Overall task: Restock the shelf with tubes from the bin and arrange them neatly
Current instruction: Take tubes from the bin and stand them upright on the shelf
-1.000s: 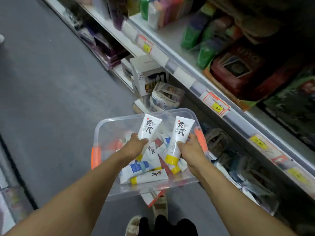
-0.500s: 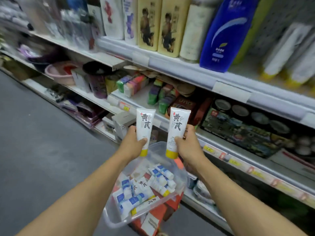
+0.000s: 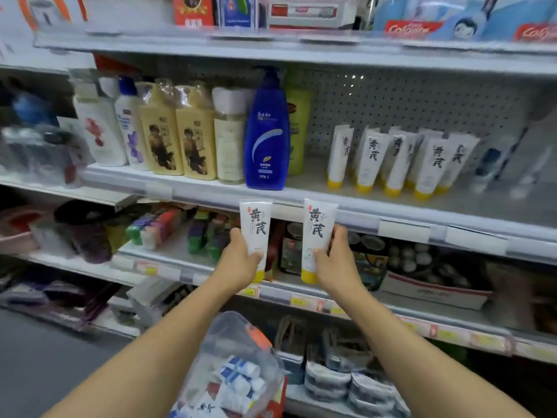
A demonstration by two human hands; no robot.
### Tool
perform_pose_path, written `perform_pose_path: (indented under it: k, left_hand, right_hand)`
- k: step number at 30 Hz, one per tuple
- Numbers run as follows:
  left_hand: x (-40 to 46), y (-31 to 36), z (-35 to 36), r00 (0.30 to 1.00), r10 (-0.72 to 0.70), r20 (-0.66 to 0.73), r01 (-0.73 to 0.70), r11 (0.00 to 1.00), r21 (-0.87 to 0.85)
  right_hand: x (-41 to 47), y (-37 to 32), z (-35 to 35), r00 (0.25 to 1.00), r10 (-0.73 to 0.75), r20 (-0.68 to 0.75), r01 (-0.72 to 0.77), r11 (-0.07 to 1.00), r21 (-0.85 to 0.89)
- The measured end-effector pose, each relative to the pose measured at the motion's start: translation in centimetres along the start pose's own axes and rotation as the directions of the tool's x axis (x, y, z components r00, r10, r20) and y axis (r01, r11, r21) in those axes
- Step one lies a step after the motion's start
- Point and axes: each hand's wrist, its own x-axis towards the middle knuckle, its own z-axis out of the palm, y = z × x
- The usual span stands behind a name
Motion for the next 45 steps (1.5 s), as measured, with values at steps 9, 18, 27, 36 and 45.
perform_pose_path:
  k: [9, 18, 27, 36, 45]
  left_hand:
    - [4.2, 10.4, 5.6, 0.988, 0.127, 0.092, -0.117, 0.988, -0.105]
    - [8.3, 18.2, 11.5, 0.971, 0.231, 0.066, -0.222, 0.967, -0.124]
    - [12.1, 20.1, 14.3, 0.984, 0.18, -0.005, -0.179, 0.977, -0.118]
    - [13.5, 18.5, 13.4, 0.986, 0.121, -0.111, -0.131, 0.987, -0.087]
    - [13.7, 17.3, 11.8, 0.978, 0.085, -0.192, -0.097, 0.994, -0.054]
  right_hand:
    - [4.8, 1.1, -10.8, 0.979, 0.006, -0.205, -0.006, 1.0, 0.001]
    - [12.2, 3.2, -20.3, 0.912, -0.026, -0.41, 0.03, 1.0, 0.003]
    - [20.4, 6.0, -24.9, 0.873, -0.06, -0.485, -0.001, 0.992, -0.124]
    - [24.4, 8.0, -24.4, 0.847, 0.006, -0.532, -0.052, 0.996, -0.071]
    - [21.5, 7.7, -23.7, 0.836, -0.009, -0.549, -0.166, 0.949, -0.268]
